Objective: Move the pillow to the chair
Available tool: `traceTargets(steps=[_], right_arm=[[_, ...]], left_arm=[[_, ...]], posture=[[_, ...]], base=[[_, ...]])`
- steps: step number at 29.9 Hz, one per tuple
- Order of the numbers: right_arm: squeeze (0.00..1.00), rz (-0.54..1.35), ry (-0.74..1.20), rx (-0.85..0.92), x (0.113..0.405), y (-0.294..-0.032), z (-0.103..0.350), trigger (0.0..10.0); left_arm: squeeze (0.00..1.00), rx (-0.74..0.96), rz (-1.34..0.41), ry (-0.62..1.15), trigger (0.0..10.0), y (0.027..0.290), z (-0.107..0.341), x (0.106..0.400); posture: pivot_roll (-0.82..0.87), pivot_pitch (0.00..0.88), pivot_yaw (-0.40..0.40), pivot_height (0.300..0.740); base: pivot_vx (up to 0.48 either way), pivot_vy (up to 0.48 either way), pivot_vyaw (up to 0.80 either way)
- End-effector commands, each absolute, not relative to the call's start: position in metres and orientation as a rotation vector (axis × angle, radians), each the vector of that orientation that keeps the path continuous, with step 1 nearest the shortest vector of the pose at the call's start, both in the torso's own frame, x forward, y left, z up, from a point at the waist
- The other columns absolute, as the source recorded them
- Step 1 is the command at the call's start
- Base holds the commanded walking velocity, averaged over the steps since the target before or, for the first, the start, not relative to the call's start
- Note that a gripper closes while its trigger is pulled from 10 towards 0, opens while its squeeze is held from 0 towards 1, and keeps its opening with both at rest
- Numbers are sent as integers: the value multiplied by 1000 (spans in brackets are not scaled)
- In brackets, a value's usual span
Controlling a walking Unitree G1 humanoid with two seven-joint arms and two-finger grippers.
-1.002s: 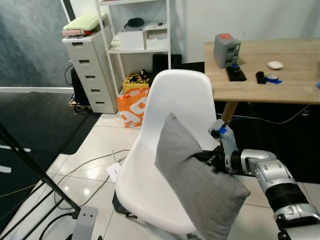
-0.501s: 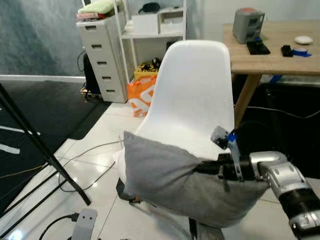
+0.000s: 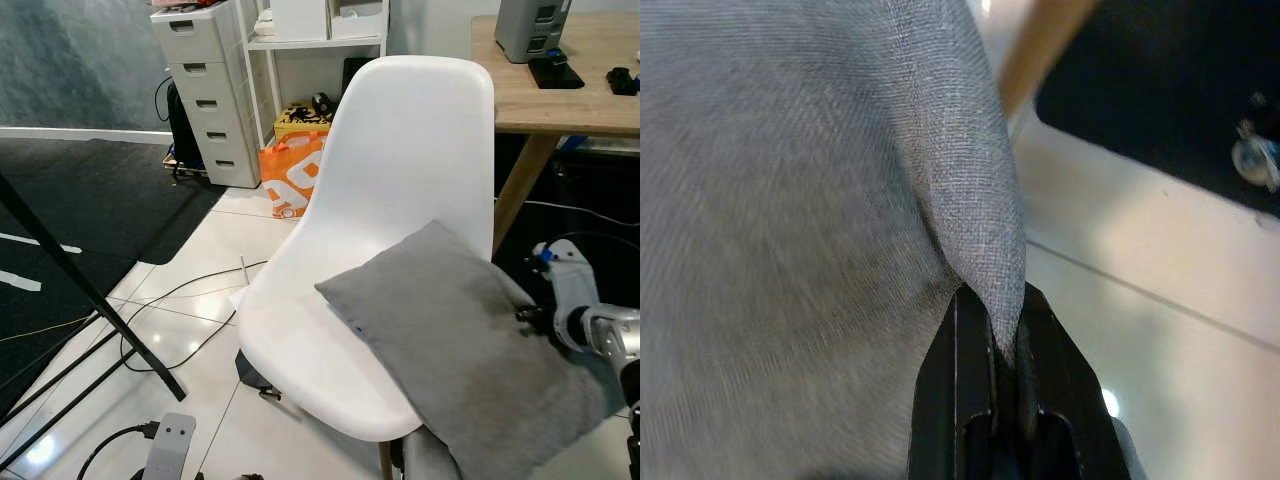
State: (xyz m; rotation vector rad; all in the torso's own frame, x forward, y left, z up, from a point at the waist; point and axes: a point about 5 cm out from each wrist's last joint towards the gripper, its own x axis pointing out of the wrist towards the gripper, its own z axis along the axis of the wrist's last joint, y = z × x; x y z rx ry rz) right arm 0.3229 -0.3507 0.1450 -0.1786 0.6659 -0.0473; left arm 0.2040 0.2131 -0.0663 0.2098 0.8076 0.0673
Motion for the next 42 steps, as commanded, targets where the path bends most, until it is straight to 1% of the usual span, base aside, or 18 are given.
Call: traceTargets(steps=[1,9,13,15,16,18,21,24,25,27,28,30,33,34,35,36,40,42], right_arm=[[0,-108,646,-161,319,-359,140,10000],[0,-106,455,33,336,-340,142,10000],[0,-111,325,151,348,-332,157,10000],[0,-29,264,209,358,-318,166,10000],[0,-29,264,209,358,-318,166,10000],[0,162,235,206,371,-286,172,10000],[0,219,234,194,374,-276,173,10000],[0,370,257,134,381,-244,170,10000],[0,370,257,134,381,-244,170,10000],[0,470,280,103,383,-224,166,10000],[0,470,280,103,383,-224,166,10000],[0,535,335,25,384,-205,159,10000],[0,537,363,-17,384,-200,155,10000],[0,464,393,-45,386,-203,152,10000],[0,464,393,-45,386,-203,152,10000],[0,337,410,-68,386,-218,151,10000],[0,221,408,-129,385,-235,151,10000],[0,87,364,-131,383,-258,159,10000]], left_arm=[[0,237,77,834,10000,225,-67,198],[0,250,71,836,10000,229,-66,198],[0,257,66,841,10000,231,-66,197],[0,261,62,844,10000,232,-66,197],[0,261,62,844,10000,232,-66,197],[0,264,59,847,10000,233,-67,196],[0,264,59,847,10000,233,-67,196],[0,265,58,849,10000,233,-67,195],[0,265,58,849,10000,233,-67,195],[0,266,56,850,10000,233,-67,194],[0,266,56,850,10000,233,-67,194],[0,266,56,851,10000,234,-67,194],[0,266,56,851,10000,234,-67,194],[0,265,57,850,10000,234,-68,194],[0,265,57,850,10000,234,-68,194],[0,264,58,850,10000,233,-68,194],[0,262,59,850,10000,233,-68,194],[0,261,57,849,10000,233,-68,194]], posture=[[-226,138,160,550],[-215,144,181,550],[-212,143,191,550],[-214,142,196,550],[-214,142,196,550],[-213,140,197,550],[-212,139,198,550],[-212,136,197,550],[-212,136,197,550],[-212,136,197,550],[-212,136,197,550],[-208,140,197,550],[-207,141,197,550],[-204,148,198,550],[-204,148,198,550],[-202,149,197,550],[-203,152,197,550],[-206,156,197,550]], base=[[0,0,0],[0,0,0],[0,0,0],[0,0,0],[0,0,0],[0,0,0],[0,0,0],[0,0,0],[0,0,0],[0,0,0],[0,0,0],[0,0,0],[0,0,0],[0,0,0],[0,0,0],[0,0,0],[0,0,0],[0,0,0]])
